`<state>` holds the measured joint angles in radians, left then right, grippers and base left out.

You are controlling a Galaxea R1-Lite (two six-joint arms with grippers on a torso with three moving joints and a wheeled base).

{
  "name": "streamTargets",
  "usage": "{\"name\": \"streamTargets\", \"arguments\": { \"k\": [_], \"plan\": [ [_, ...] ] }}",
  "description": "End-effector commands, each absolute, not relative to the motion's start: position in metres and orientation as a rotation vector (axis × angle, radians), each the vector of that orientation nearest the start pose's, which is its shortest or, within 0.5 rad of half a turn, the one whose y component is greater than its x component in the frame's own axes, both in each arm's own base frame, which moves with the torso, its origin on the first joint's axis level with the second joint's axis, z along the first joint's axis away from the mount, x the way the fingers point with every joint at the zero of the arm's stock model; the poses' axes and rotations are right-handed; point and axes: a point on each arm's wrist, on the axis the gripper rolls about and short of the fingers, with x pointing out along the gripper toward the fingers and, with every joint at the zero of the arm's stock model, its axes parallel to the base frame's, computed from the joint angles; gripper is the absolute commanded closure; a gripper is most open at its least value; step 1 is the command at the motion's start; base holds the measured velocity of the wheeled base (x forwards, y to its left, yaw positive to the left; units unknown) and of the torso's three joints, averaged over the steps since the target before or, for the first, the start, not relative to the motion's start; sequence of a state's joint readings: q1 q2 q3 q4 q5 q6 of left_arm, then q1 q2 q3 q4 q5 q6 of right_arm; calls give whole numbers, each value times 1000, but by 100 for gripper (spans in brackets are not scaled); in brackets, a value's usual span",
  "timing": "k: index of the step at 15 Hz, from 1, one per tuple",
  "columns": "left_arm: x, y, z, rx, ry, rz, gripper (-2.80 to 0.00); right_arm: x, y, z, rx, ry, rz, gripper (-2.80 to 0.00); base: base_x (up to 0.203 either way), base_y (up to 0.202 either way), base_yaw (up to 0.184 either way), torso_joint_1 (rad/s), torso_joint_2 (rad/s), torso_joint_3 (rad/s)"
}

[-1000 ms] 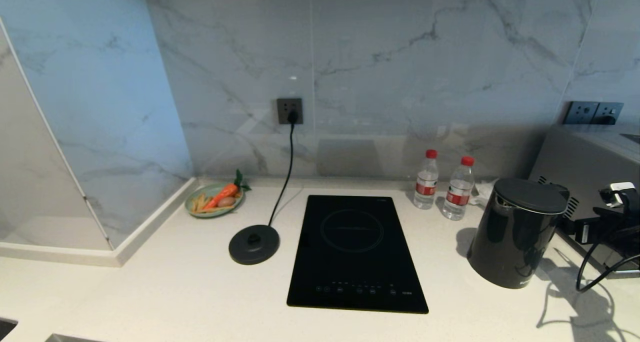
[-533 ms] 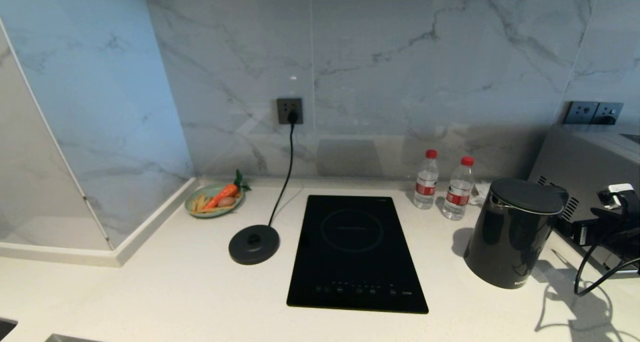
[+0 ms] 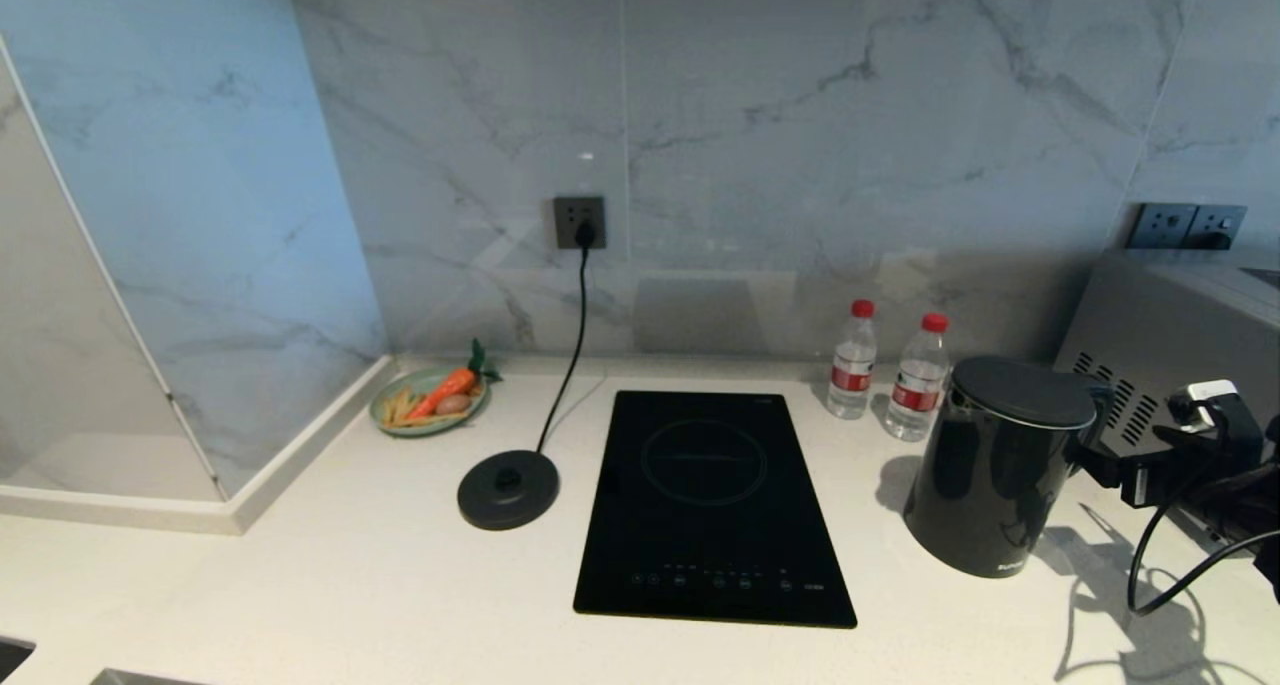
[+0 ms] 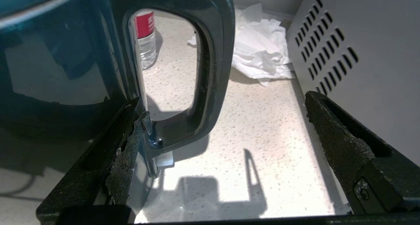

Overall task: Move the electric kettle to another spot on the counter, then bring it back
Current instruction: Grab the kettle

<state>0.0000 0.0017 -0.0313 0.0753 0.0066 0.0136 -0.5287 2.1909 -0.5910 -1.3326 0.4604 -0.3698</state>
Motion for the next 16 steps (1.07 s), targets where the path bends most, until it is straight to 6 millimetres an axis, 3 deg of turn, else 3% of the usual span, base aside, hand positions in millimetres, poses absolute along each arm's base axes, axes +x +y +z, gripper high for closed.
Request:
{"name": "streamTargets", "arguments": {
  "k": [1,4,16],
  "plan": [
    [-25,0,76,14,48,7,0,299,-162,41,-244,240,-19,-280,0,0,0,0,0,0],
    [-25,0,77,14,45,6,0,295,-166,43,-245,238,-35,-280,0,0,0,0,0,0],
    [-25,0,76,14,46,6,0,251,-145,32,-193,280,-69,-280,0,0,0,0,0,0]
  ]
}}
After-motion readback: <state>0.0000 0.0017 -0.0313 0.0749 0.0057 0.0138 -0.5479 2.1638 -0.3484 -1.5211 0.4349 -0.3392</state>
